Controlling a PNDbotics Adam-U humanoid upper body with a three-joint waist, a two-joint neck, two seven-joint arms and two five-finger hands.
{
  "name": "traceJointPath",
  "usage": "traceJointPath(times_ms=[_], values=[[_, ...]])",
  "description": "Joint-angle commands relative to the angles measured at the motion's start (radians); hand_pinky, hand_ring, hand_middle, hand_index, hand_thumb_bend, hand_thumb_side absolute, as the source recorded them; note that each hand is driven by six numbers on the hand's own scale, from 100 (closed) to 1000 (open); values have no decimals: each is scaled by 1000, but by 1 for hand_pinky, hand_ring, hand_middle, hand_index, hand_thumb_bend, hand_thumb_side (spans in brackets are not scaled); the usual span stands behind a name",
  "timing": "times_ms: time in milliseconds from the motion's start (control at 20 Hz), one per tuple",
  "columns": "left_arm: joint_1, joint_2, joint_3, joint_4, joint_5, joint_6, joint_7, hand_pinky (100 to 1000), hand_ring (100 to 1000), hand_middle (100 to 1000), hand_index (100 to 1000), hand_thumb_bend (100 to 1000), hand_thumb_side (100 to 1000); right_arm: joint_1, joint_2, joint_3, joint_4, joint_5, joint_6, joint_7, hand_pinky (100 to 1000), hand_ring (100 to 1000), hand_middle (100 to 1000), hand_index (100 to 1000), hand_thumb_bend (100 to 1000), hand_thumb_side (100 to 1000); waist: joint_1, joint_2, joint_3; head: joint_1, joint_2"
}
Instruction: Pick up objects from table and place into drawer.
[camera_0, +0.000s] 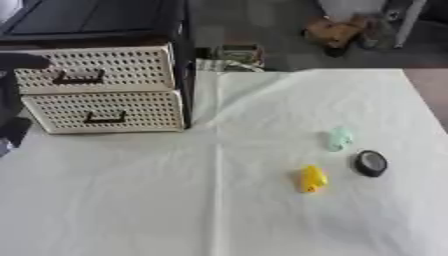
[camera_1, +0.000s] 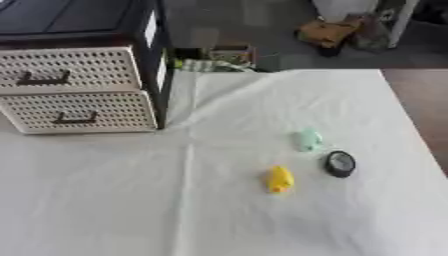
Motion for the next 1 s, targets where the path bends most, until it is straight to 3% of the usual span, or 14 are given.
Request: traceJointPath(times_ms=[50,200,600,1000], values=[[-31,39,-3,14,-10,38,-41,100,100,207,944,105,408,-4,-31,-4,-17,7,-1,5,737,684,418,820,356,1000,2,-13,-1,5,-15],[-66,30,-9,19,-2,77,-79,100,100,100,915,105,408,-5,-30,-4,-17,6,-1,7,737,684,417,820,357,1000,4,-12,-3,8,-16],[-187,3,-22,41,-60,180,-183,100,100,100,798,105,408,-6,-30,-1,-17,5,-1,13,737,684,413,819,361,997,9,-9,-9,41,-13],[-270,-33,-47,26,-160,285,-239,100,100,100,809,105,408,-9,-29,2,-17,4,-1,19,737,684,409,818,367,993,14,1,-17,60,-26]])
